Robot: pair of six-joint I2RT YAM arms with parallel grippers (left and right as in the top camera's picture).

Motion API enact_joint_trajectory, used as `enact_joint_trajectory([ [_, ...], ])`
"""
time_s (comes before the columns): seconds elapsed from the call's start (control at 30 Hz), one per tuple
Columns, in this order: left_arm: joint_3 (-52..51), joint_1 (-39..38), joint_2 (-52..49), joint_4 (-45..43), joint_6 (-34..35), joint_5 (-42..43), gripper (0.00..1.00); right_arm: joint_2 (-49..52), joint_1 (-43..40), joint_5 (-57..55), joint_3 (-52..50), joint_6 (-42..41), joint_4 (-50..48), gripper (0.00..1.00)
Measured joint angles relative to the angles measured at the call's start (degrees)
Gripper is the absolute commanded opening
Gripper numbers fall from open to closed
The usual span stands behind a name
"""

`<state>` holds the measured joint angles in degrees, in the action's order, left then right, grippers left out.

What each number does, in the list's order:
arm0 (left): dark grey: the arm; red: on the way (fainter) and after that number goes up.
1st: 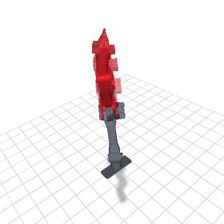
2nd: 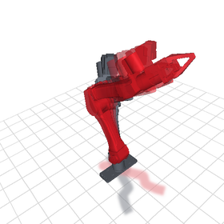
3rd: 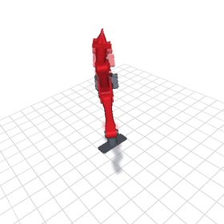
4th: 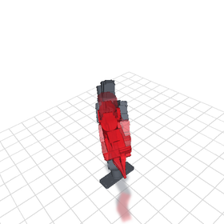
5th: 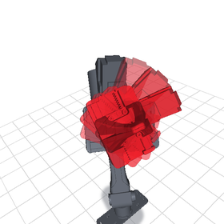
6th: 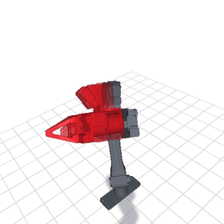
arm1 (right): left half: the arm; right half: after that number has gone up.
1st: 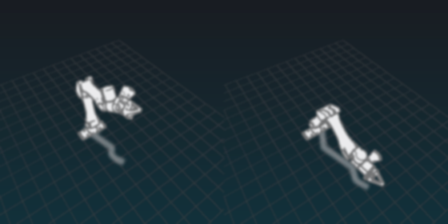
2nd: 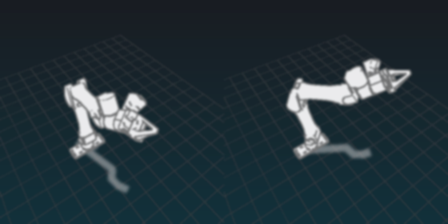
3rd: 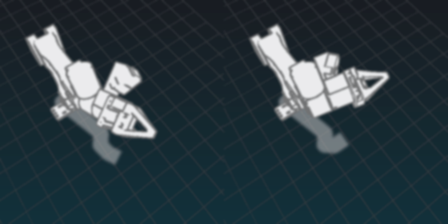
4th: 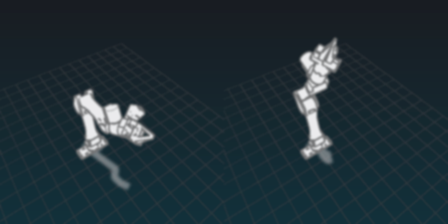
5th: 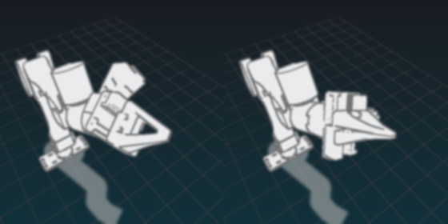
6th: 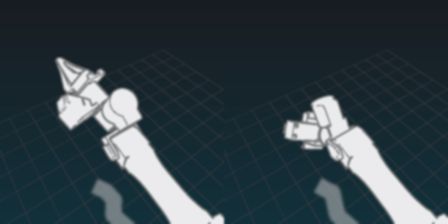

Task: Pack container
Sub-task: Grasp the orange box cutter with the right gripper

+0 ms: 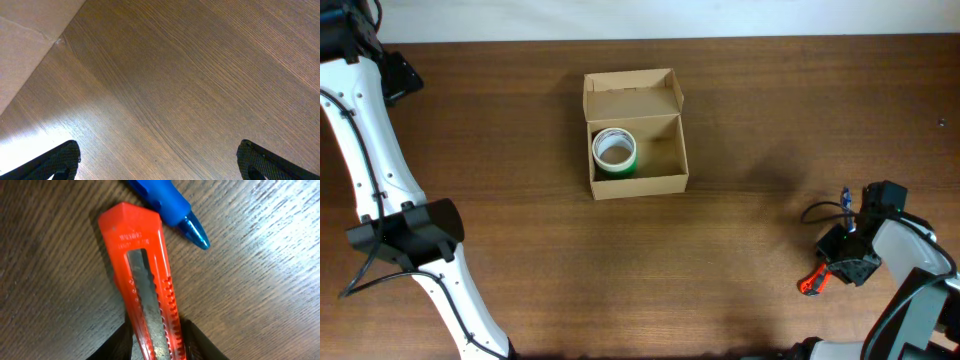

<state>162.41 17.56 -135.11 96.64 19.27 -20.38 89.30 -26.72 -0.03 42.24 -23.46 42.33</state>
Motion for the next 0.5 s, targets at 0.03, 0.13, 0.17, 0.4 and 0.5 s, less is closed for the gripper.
enact_joint_trajectory([
  [0.03, 0.0, 0.0, 0.0, 0.0, 0.0, 0.0, 1.00, 0.3, 0.0, 0.1, 0.2, 0.0, 0.1, 0.33],
  [0.13, 0.0, 0.0, 0.0, 0.0, 0.0, 0.0, 1.00, 0.5, -0.1, 0.2, 0.4, -0.1, 0.1, 0.30],
  [0.17, 0.0, 0.0, 0.0, 0.0, 0.0, 0.0, 1.00, 0.5, -0.1, 0.3, 0.4, -0.2, 0.0, 0.29],
  [0.4, 0.0, 0.0, 0.0, 0.0, 0.0, 0.0, 1.00, 0.6, -0.1, 0.4, 0.5, 0.9, -0.3, 0.27],
  [0.5, 0.0, 0.0, 0.0, 0.0, 0.0, 0.0, 1.00, 0.7, -0.2, 0.6, 0.7, 1.9, -0.2, 0.23],
])
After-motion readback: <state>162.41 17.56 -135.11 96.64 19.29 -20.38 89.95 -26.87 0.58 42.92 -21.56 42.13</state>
